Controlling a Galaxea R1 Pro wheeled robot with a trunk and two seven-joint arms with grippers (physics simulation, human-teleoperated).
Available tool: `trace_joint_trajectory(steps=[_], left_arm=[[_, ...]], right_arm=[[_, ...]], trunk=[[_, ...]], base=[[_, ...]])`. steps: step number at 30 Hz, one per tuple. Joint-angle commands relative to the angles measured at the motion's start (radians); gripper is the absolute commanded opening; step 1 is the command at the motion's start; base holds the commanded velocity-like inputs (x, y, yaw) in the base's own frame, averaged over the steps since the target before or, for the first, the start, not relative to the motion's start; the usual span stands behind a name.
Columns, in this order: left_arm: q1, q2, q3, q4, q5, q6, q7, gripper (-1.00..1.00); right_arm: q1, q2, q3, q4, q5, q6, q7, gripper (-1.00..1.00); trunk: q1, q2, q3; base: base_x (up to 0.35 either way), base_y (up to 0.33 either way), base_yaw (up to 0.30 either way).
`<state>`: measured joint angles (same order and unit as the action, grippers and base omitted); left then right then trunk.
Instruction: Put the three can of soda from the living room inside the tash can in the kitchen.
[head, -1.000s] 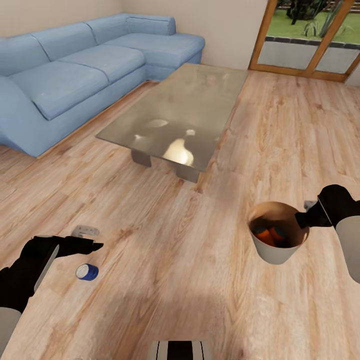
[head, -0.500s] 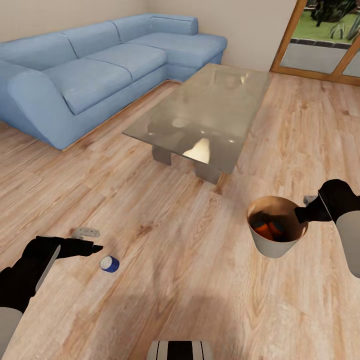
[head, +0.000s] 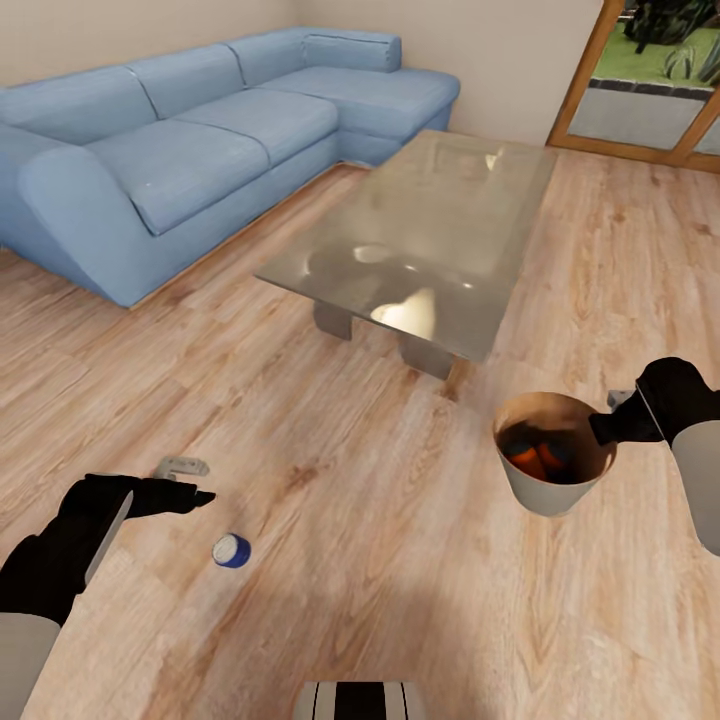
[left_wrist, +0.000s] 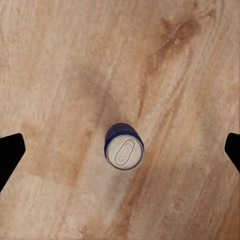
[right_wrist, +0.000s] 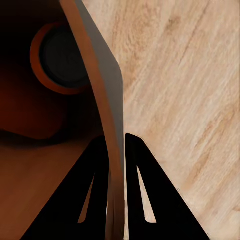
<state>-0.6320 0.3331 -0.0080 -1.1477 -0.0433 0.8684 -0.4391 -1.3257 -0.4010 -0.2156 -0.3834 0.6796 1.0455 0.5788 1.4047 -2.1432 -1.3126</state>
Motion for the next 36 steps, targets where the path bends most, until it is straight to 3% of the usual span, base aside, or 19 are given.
trace_joint_trajectory(steps=[1, 11, 15, 18, 21, 27, 36], left_arm=[[0.000, 0.000, 0.001, -0.001, 0.000, 0.000, 0.003, 1.00], [0.000, -0.002, 0.001, -0.007, 0.003, 0.001, 0.005, 1.00], [0.000, -0.005, -0.001, -0.003, 0.001, 0.002, 0.006, 1.00], [0.000, -0.030, -0.002, 0.000, -0.001, 0.003, 0.013, 1.00], [-0.001, -0.052, -0.003, 0.002, -0.003, 0.002, 0.058, 1.00], [-0.001, -0.070, -0.004, 0.003, 0.000, -0.004, 0.158, 1.00], [-0.001, -0.075, -0.005, 0.002, -0.001, -0.005, 0.182, 1.00]], right_arm=[[0.000, 0.000, -0.001, 0.000, -0.006, 0.002, 0.004, -1.00], [-0.009, -0.002, 0.038, -0.002, -0.006, 0.002, 0.004, -1.00], [-0.067, 0.000, 0.039, 0.004, -0.008, 0.002, 0.005, -1.00], [-0.091, 0.005, 0.040, 0.007, -0.009, 0.002, 0.005, -1.00], [-0.098, 0.005, 0.040, 0.008, -0.009, 0.002, 0.005, -1.00], [-0.102, 0.005, 0.041, 0.008, -0.008, 0.002, 0.005, -1.00], [-0.102, 0.002, 0.041, 0.003, -0.007, 0.002, 0.005, -1.00]], trunk=[[0.000, 0.000, 0.000], [0.000, 0.000, 0.000], [0.015, -0.028, -0.013], [0.027, -0.049, -0.024], [0.038, -0.070, -0.036], [0.061, -0.112, -0.063], [0.096, -0.175, -0.105]], base=[[0.035, 0.224, 0.000], [0.006, 0.053, 0.000], [0.000, 0.002, 0.000], [0.000, 0.000, 0.000], [0.000, 0.000, 0.000], [0.000, 0.000, 0.000], [0.000, 0.000, 0.000]])
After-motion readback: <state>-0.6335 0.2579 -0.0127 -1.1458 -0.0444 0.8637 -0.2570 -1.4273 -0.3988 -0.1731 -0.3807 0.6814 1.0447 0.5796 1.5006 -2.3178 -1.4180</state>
